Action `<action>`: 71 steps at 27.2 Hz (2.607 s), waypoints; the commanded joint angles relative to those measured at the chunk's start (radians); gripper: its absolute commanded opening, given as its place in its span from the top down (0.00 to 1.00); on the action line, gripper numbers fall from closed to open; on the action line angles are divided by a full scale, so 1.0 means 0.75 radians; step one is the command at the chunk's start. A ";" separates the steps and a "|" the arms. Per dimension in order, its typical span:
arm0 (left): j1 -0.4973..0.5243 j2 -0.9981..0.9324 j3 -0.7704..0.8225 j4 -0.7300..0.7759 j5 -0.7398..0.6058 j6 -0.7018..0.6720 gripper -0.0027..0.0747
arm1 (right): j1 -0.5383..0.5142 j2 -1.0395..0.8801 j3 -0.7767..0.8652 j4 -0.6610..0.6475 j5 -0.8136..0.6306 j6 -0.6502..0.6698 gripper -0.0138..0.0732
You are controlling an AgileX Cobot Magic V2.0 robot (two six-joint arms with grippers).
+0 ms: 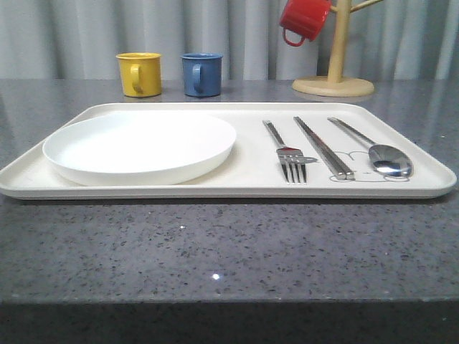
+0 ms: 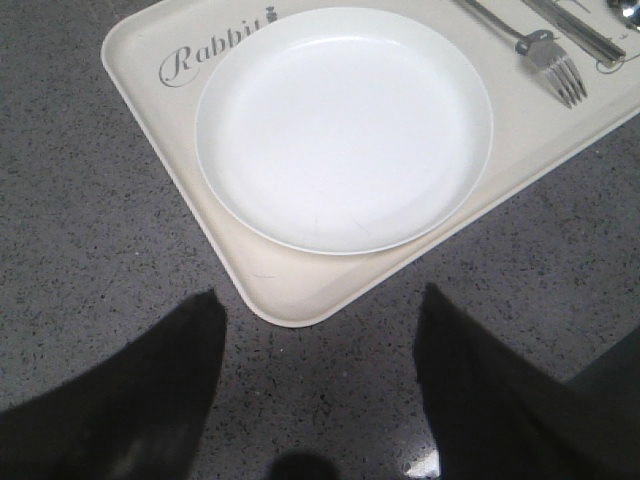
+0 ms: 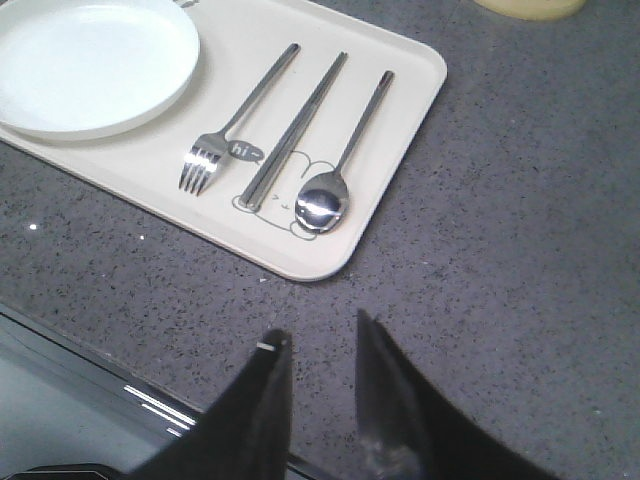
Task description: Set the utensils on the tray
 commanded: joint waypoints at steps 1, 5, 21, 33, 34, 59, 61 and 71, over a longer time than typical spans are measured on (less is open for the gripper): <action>-0.010 0.002 -0.035 0.001 -0.067 -0.010 0.58 | 0.004 0.010 -0.028 -0.002 -0.094 0.000 0.75; -0.010 0.002 -0.035 0.001 -0.067 -0.010 0.77 | 0.004 0.010 -0.028 -0.002 -0.094 0.000 0.88; -0.010 0.002 -0.035 0.001 -0.072 -0.010 0.99 | 0.004 0.010 -0.028 -0.002 -0.093 0.000 0.92; -0.013 0.002 -0.035 -0.001 -0.076 -0.010 0.99 | 0.004 0.010 -0.028 -0.002 -0.093 0.000 0.92; -0.013 -0.014 -0.035 -0.001 -0.076 -0.010 0.99 | 0.004 0.010 -0.028 -0.002 -0.093 0.000 0.92; 0.655 -0.842 0.814 -0.005 -0.753 -0.010 0.99 | 0.004 0.010 -0.028 -0.002 -0.093 0.000 0.92; 0.678 -0.907 0.902 -0.027 -0.842 -0.010 0.99 | 0.004 0.010 -0.028 -0.002 -0.093 0.000 0.92; 0.713 -1.064 1.230 -0.062 -1.246 -0.010 0.99 | 0.004 0.010 -0.028 -0.002 -0.093 0.000 0.92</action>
